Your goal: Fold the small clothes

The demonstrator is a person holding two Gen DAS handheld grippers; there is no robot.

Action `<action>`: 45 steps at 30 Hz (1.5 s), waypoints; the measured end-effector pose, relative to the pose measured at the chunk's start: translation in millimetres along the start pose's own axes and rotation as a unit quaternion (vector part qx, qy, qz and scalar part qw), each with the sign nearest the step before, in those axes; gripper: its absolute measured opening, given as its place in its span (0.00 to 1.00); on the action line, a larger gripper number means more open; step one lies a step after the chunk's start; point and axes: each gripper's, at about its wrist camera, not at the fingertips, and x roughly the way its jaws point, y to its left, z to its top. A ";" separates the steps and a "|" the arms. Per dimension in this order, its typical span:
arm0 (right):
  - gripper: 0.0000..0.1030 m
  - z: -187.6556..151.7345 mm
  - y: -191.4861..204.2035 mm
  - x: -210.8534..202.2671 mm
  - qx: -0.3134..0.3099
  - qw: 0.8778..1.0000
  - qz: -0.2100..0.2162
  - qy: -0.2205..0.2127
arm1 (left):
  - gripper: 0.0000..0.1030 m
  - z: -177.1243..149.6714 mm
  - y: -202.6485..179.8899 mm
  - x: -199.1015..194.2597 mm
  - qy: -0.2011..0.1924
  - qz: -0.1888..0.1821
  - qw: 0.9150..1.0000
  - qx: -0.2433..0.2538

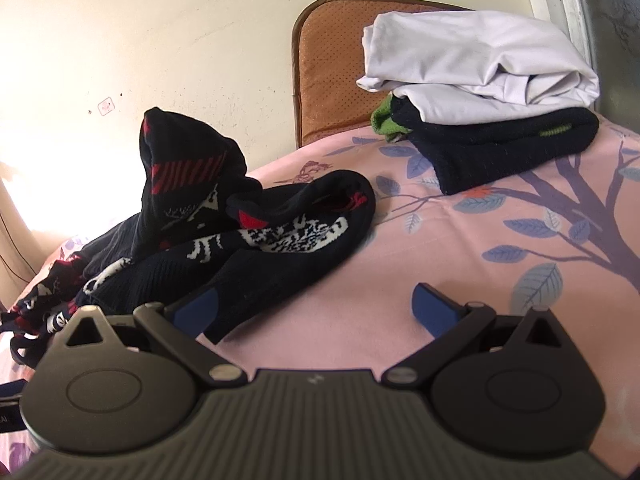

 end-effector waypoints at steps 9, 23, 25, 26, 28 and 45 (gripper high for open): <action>0.37 15.1 44.2 -14.1 -0.137 0.989 0.032 -0.054 | 1.00 -0.3 6.7 -1.6 -0.005 -0.011 1.000 -0.016; 0.06 100.7 82.1 30.3 -0.168 0.983 0.042 -0.060 | 1.00 1.5 26.0 -8.7 -0.007 -0.056 0.997 -0.043; 0.06 111.8 67.8 -2.1 -0.164 0.980 0.034 -0.107 | 0.99 9.4 32.9 -20.0 -0.017 -0.061 0.998 -0.026; 0.06 117.4 57.9 -19.8 -0.164 0.978 0.038 -0.125 | 0.99 15.5 36.9 -29.8 -0.037 -0.055 0.998 -0.015; 0.06 124.3 41.1 -51.0 -0.179 0.971 0.013 -0.160 | 0.99 32.4 42.8 -47.1 -0.076 -0.034 0.996 0.011; 0.06 127.2 -20.9 -100.3 -0.155 0.969 -0.047 -0.187 | 0.92 24.9 -75.5 5.0 -0.196 0.123 0.862 0.451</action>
